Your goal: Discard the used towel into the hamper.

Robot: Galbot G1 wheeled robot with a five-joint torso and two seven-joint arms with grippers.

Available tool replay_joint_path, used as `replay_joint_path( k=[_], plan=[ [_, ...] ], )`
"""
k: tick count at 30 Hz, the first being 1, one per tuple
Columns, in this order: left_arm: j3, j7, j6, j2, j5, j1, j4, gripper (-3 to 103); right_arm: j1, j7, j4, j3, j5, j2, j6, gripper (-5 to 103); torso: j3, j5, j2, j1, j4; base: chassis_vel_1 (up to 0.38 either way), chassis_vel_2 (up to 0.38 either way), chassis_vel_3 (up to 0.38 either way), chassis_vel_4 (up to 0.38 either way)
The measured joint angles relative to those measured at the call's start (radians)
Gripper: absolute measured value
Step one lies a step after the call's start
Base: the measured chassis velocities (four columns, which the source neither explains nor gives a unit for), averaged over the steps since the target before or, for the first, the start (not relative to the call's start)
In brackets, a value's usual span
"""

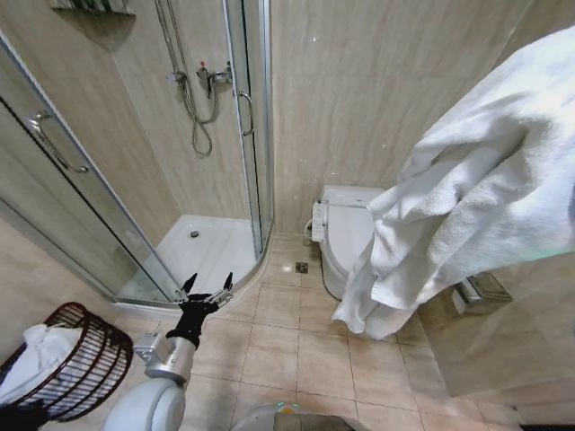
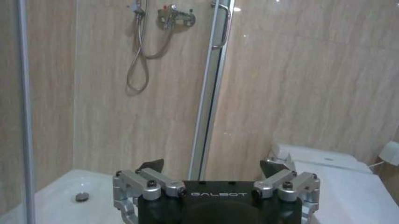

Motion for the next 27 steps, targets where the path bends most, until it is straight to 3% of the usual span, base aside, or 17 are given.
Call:
replay_joint_path(
  k=[27],
  plan=[
    [0.000, 0.000, 0.000, 0.000, 0.000, 0.000, 0.000, 100, -0.003, -0.001, 0.000, -0.005, -0.001, 0.001, 0.001, 13, 0.072, 0.0000, 0.130, 0.057, 0.0000, 0.000, 0.000, 0.000, 0.000]
  ],
)
